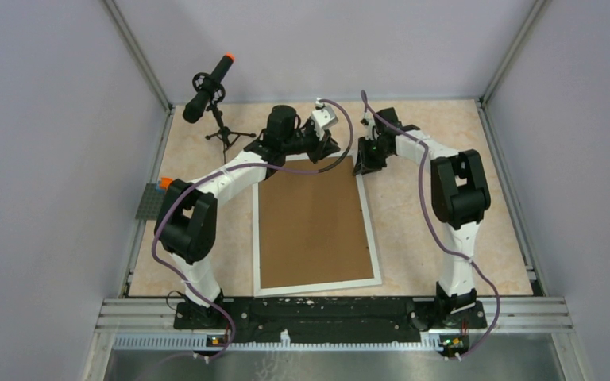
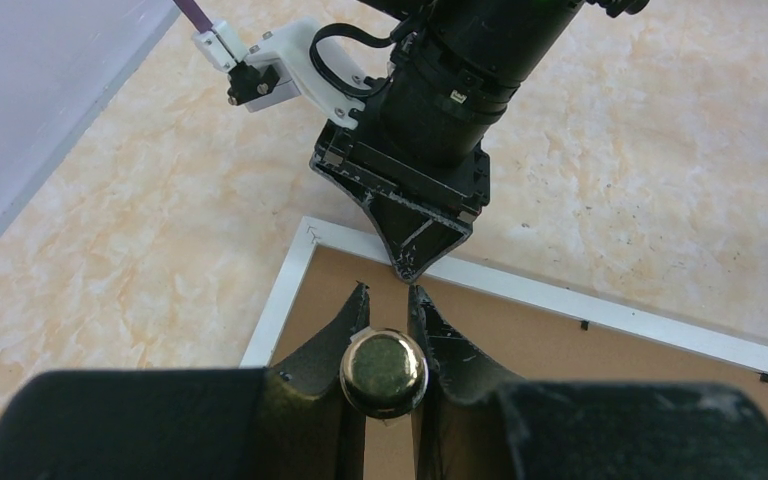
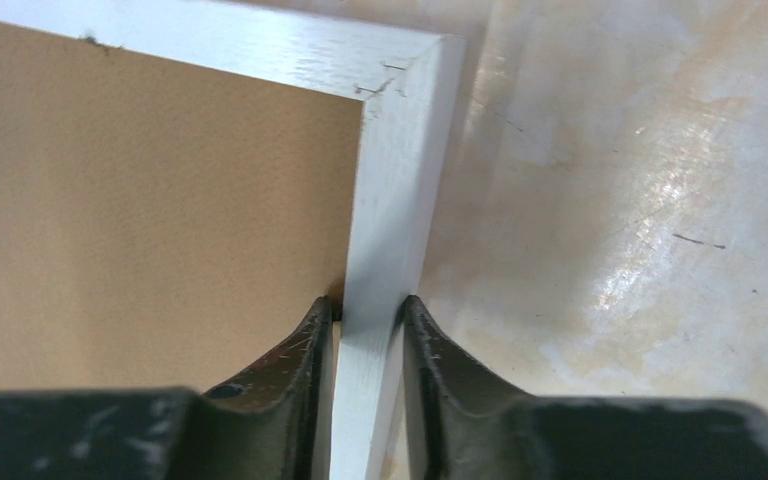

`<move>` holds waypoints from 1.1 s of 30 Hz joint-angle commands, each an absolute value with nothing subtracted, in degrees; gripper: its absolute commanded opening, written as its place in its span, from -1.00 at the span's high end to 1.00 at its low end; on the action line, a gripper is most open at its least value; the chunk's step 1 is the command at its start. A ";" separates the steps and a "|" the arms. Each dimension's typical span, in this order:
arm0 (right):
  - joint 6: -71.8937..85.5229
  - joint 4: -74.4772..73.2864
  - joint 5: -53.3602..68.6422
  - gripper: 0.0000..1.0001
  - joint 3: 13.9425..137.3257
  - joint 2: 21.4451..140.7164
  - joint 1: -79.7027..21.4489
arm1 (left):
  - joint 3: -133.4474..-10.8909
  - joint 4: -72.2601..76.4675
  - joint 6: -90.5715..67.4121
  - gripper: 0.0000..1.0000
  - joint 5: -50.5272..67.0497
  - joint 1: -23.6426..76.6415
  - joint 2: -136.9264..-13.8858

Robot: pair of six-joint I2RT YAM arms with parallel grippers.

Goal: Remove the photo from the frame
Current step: Adjust the screwdriver.

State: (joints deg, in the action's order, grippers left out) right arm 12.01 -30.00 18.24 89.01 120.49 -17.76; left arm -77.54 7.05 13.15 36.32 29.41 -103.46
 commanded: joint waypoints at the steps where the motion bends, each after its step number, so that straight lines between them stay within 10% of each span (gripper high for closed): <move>1: 11.67 -32.58 14.72 0.69 88.54 123.54 -18.37 | -77.26 7.34 12.86 1.00 36.31 29.47 -101.81; 12: 10.41 -30.61 20.92 1.00 93.22 124.75 -15.46 | -76.99 7.48 13.49 1.00 39.66 28.97 -102.07; 19: 3.90 -20.56 32.61 -0.20 89.35 115.73 -13.04 | -78.52 11.28 8.11 1.00 41.28 28.84 -102.08; 33: -4.53 -6.42 53.53 -0.27 74.84 97.52 -17.17 | -81.65 17.63 -10.90 1.00 43.59 27.73 -103.07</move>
